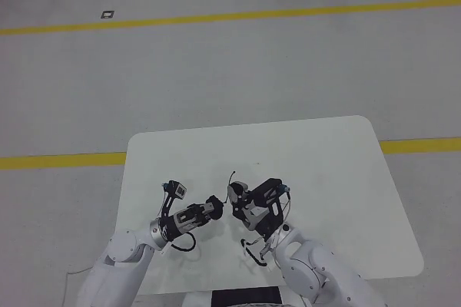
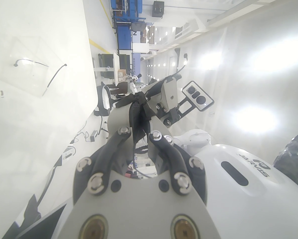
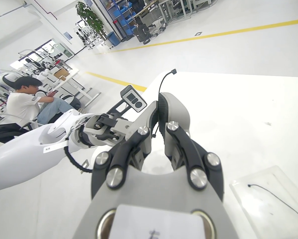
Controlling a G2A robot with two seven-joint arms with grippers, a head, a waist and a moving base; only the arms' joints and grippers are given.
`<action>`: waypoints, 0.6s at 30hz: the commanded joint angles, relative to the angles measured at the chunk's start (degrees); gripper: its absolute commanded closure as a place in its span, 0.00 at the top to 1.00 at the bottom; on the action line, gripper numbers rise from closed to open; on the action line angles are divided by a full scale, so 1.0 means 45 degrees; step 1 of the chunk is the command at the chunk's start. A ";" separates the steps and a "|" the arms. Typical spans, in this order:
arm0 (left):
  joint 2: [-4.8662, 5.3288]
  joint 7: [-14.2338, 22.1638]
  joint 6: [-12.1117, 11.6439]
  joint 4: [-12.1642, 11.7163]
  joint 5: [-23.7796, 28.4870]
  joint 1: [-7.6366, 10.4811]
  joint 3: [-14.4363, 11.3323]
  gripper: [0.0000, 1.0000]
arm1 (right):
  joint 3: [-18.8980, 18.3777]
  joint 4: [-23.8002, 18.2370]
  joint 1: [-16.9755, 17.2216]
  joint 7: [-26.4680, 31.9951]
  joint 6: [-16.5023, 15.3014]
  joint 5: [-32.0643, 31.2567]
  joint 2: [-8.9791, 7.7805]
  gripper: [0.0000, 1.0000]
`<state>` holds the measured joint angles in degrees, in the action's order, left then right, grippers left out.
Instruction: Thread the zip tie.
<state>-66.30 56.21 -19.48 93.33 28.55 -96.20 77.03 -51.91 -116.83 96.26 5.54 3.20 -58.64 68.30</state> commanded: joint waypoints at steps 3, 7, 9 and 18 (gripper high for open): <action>0.0000 0.0000 0.0000 0.0000 0.0000 0.0000 0.0000 0.00 | 0.0004 -0.0034 0.0024 0.0050 0.0021 -0.0114 0.0018 0.00; 0.0000 0.0000 0.0000 0.0000 0.0000 0.0000 0.0000 0.00 | -0.0002 -0.0030 0.0049 -0.0006 0.0042 -0.0127 0.0042 0.00; 0.0000 0.0000 0.0000 0.0000 0.0000 0.0000 0.0000 0.00 | -0.0008 -0.0032 0.0052 0.0002 0.0037 -0.0145 0.0053 0.00; 0.0000 0.0000 0.0000 0.0000 0.0000 0.0000 0.0000 0.00 | -0.0018 -0.0042 0.0064 0.0057 0.0010 -0.0223 0.0097 0.00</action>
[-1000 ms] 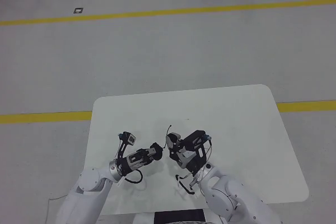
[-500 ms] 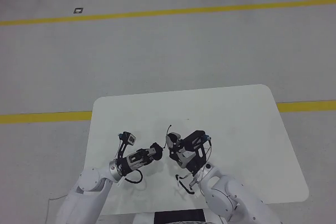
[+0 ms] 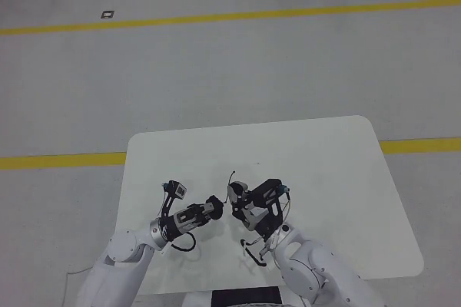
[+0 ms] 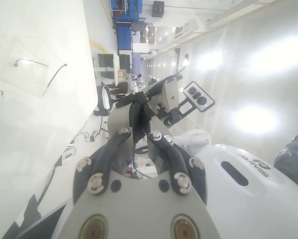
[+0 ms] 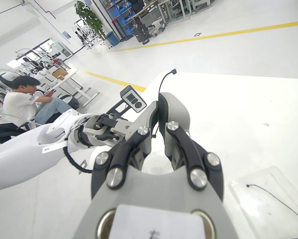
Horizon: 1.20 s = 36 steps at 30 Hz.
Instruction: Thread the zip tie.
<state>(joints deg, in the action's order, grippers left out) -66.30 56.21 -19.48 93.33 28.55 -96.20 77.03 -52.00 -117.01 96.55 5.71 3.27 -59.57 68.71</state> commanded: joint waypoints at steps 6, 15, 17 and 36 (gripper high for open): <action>0.0000 0.0000 0.0000 0.0000 0.0000 0.0000 0.0000 0.00 | 0.0042 0.0021 0.0009 0.0119 -0.0036 -0.0096 0.0033 0.00; 0.0000 0.0000 0.0000 0.0000 0.0000 0.0000 0.0000 0.00 | 0.0109 0.0002 0.0055 0.0218 -0.0059 -0.0174 0.0077 0.00; 0.0000 0.0000 0.0000 0.0000 0.0000 0.0000 0.0000 0.00 | 0.0114 -0.0017 0.0082 0.0240 -0.0057 -0.0174 0.0084 0.00; 0.0000 0.0000 0.0000 0.0000 0.0000 0.0000 0.0000 0.00 | 0.0094 -0.0197 0.0371 0.0343 0.0188 -0.0228 0.0145 0.00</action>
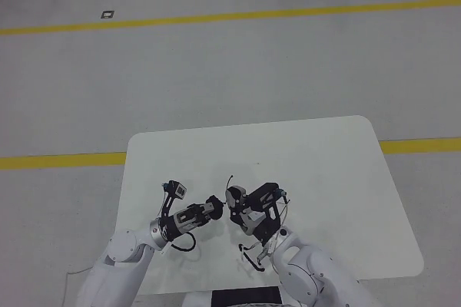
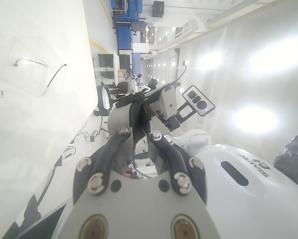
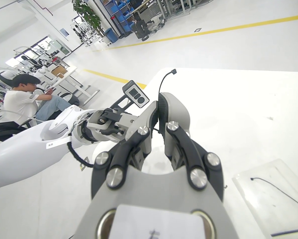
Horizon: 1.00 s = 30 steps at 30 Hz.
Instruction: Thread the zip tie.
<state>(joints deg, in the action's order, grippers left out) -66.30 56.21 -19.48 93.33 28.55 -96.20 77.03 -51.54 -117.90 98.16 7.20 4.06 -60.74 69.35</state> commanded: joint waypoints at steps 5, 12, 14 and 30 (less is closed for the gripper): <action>0.0000 0.0000 0.0000 0.0000 0.0000 0.0000 0.0000 0.00 | -0.0037 0.0019 0.0055 -0.0081 -0.0023 0.0374 0.0034 0.00; 0.0000 0.0000 0.0000 0.0000 0.0000 0.0000 0.0000 0.00 | 0.0001 0.0072 0.0045 0.0060 -0.0063 0.0385 0.0060 0.00; 0.0000 0.0000 0.0000 0.0000 0.0000 0.0000 0.0000 0.00 | -0.0008 0.0075 0.0054 0.0087 -0.0060 0.0356 0.0062 0.00; 0.0000 0.0000 0.0000 0.0000 0.0000 0.0000 0.0000 0.00 | -0.0260 0.0000 0.0297 0.0072 -0.0164 0.0365 0.0044 0.09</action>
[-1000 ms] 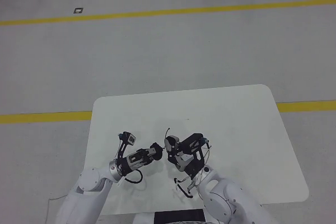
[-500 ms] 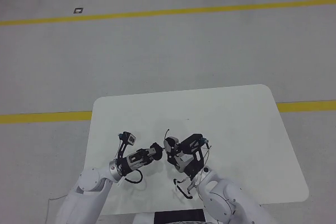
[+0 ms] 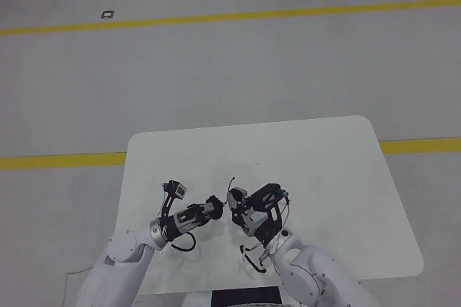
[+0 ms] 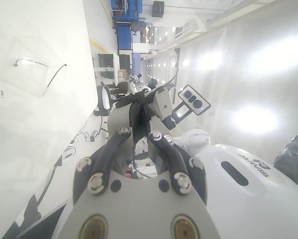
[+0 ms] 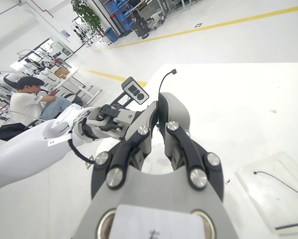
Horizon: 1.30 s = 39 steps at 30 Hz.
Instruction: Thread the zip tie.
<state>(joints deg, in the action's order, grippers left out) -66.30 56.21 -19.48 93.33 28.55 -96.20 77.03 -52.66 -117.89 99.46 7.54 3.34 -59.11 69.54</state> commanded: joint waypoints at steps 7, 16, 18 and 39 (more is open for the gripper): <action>0.0000 0.0000 0.0000 0.0000 0.0000 0.0000 0.0000 0.00 | -0.0051 -0.0015 0.0041 -0.0044 0.0008 -0.0033 0.0011 0.30; 0.0000 0.0000 0.0000 0.0000 0.0000 0.0000 0.0000 0.00 | -0.0116 -0.0062 -0.0041 -0.0082 0.0008 -0.0031 0.0037 0.27; 0.0000 0.0000 0.0000 0.0000 0.0000 0.0000 0.0000 0.00 | -0.0113 -0.0085 -0.0112 -0.0041 -0.0017 -0.0047 0.0048 0.25; 0.0000 0.0000 0.0000 0.0000 0.0000 0.0000 0.0000 0.00 | -0.0026 -0.0106 -0.0207 0.0153 -0.0128 -0.0270 0.0107 0.00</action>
<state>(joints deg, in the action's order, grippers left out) -66.30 56.21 -19.48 93.33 28.55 -96.20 77.03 -52.82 -118.42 98.54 8.20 2.83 -60.34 70.01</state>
